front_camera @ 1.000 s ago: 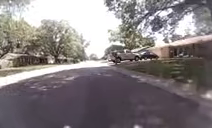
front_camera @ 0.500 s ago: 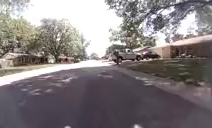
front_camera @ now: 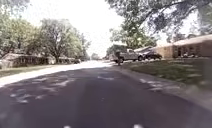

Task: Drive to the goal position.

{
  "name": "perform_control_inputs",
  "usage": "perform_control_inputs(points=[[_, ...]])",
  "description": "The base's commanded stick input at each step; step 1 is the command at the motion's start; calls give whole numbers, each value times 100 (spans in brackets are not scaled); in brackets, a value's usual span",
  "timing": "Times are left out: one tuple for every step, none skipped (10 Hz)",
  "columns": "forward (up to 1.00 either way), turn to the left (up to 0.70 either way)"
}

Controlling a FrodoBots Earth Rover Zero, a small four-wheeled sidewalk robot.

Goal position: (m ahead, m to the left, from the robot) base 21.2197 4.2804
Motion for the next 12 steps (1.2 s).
perform_control_inputs(points=[[70,0],[70,0],[70,0],[70,0],[70,0],[70,0],[70,0],[70,0],[70,0],[70,0],[70,0],[70,0]])
